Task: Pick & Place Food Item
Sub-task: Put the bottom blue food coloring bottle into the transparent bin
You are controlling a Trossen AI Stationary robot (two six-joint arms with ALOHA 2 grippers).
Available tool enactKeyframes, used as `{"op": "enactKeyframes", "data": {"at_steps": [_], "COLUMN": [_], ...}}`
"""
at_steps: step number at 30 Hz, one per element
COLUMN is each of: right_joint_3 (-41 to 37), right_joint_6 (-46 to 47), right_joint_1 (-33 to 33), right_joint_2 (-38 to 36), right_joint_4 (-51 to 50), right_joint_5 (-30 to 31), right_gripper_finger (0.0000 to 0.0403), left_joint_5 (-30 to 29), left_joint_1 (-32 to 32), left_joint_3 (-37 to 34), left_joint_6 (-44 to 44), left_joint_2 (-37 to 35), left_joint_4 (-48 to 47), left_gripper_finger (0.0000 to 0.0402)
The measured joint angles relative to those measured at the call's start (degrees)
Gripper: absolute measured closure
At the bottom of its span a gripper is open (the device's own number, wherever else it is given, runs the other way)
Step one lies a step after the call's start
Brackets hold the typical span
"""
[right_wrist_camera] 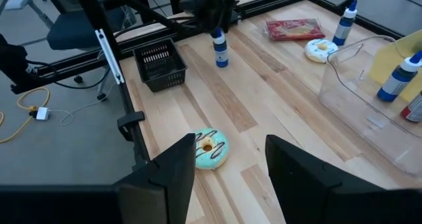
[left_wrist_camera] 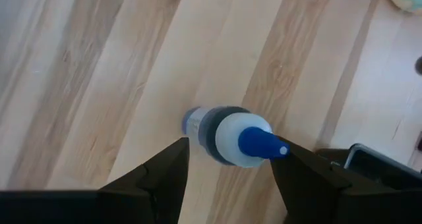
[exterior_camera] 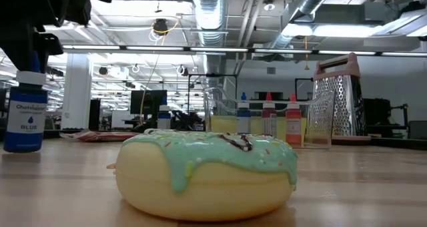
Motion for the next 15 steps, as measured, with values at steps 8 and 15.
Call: {"op": "enactKeyframes", "data": {"at_steps": [8, 15], "right_joint_3": [0.0, 0.0], "right_joint_6": [0.0, 0.0], "right_joint_1": [0.0, 0.0], "right_joint_2": [0.0, 0.0], "right_joint_4": [0.2, 0.8], "right_joint_5": [0.0, -0.1], "right_gripper_finger": [0.0228, 0.0228], "left_joint_5": [-2.8, -4.9], "left_joint_1": [0.4, 0.4], "left_joint_3": [-0.1, -0.3], "left_joint_6": [2.2, 2.7], "left_joint_2": [4.3, 3.0], "left_joint_4": [-0.7, -1.3], "left_gripper_finger": [0.0197, 0.0197]}}
